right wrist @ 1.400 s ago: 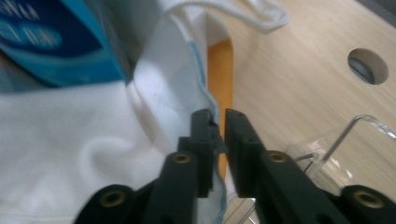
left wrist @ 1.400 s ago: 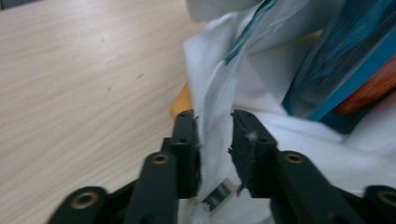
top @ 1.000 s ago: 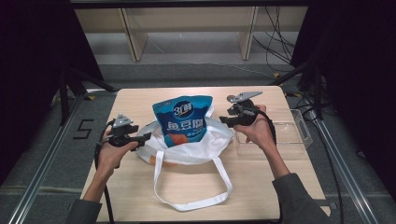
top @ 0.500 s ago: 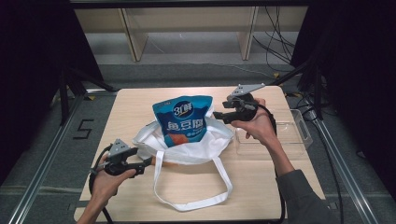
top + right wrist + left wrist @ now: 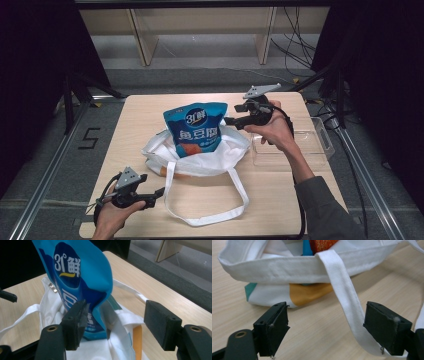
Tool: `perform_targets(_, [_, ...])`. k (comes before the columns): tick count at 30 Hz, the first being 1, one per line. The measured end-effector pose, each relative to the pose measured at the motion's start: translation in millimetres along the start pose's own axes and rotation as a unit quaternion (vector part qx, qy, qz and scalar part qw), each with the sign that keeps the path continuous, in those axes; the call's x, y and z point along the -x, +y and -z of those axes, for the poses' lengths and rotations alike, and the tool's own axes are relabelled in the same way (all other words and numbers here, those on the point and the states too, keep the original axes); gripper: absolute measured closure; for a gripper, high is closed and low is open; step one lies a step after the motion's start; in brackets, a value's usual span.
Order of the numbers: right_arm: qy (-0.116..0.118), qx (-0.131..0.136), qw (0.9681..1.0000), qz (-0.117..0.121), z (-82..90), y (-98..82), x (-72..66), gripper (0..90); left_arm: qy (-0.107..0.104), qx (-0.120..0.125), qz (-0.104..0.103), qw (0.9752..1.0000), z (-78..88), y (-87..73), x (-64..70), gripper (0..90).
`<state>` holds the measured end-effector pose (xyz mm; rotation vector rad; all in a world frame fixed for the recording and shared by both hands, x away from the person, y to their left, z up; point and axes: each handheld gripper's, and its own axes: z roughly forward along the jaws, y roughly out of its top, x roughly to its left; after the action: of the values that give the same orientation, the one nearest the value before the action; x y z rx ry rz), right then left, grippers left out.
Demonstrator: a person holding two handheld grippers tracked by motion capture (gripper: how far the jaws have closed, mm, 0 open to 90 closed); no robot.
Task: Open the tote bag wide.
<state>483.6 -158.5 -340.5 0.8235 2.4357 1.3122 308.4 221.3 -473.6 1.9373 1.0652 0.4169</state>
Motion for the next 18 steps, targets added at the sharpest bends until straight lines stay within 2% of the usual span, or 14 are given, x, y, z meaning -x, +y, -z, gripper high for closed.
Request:
perform_targets(2, [0.004,0.005,1.0,-0.001,-0.9,1.6,-0.7,34.1,0.0,0.0,-0.004,1.0,1.7,-3.0,2.0,18.8])
perform_targets(4, [0.003,0.011,0.9999,0.006,-2.7,3.9,-1.8,32.9,0.001,-0.001,0.004,1.0,2.9,-7.1,4.8,18.8])
perform_targets(5, [0.004,0.01,0.9999,0.004,-3.0,5.0,-2.6,32.5,-0.001,-0.003,-0.004,1.0,3.3,-9.1,4.9,18.8])
perform_targets(6, [0.007,0.006,0.9999,0.007,-1.6,7.1,-2.8,32.3,-0.002,-0.007,0.003,1.0,2.7,-12.1,6.8,18.8])
perform_targets(7, [0.012,0.011,0.9998,0.007,-2.0,10.9,-4.1,31.7,-0.003,-0.013,-0.008,0.9999,2.6,-14.7,7.0,18.8])
perform_targets(10, [0.018,0.007,0.9998,0.01,-1.6,15.3,-6.2,31.1,0.001,-0.017,-0.011,0.9998,2.1,-17.2,8.0,18.8])
perform_targets(11, [0.022,0.016,0.9995,0.018,-3.3,17.3,-6.9,30.3,0.005,-0.028,-0.026,0.9993,3.3,-18.1,7.2,18.8])
perform_targets(12, [0.018,0.016,0.9994,0.023,-3.7,19.6,-8.0,30.1,0.007,-0.017,-0.007,0.9998,0.8,-19.9,10.8,18.8])
perform_targets(13, [0.025,0.01,0.9994,0.024,-4.8,25.0,-10.7,29.9,0.01,-0.028,-0.02,0.9994,1.9,-20.9,11.0,18.8])
perform_targets(14, [0.025,0.01,0.9994,0.024,-4.8,25.0,-10.7,29.9,0.009,-0.022,-0.022,0.9995,1.2,-21.6,11.9,18.8])
perform_targets(15, [0.024,0.012,0.9992,0.031,-5.2,26.8,-9.7,29.9,0.009,-0.036,-0.035,0.9987,3.0,-22.5,11.1,18.7])
perform_targets(17, [0.03,0.011,0.9992,0.026,-8.2,30.1,-10.1,30.1,0.01,-0.033,-0.033,0.9989,1.4,-25.3,13.5,18.5])
perform_targets(18, [0.033,0.01,0.999,0.027,-9.9,31.3,-10.2,30.3,0.005,-0.023,-0.025,0.9994,-0.9,-27.1,14.9,18.5])
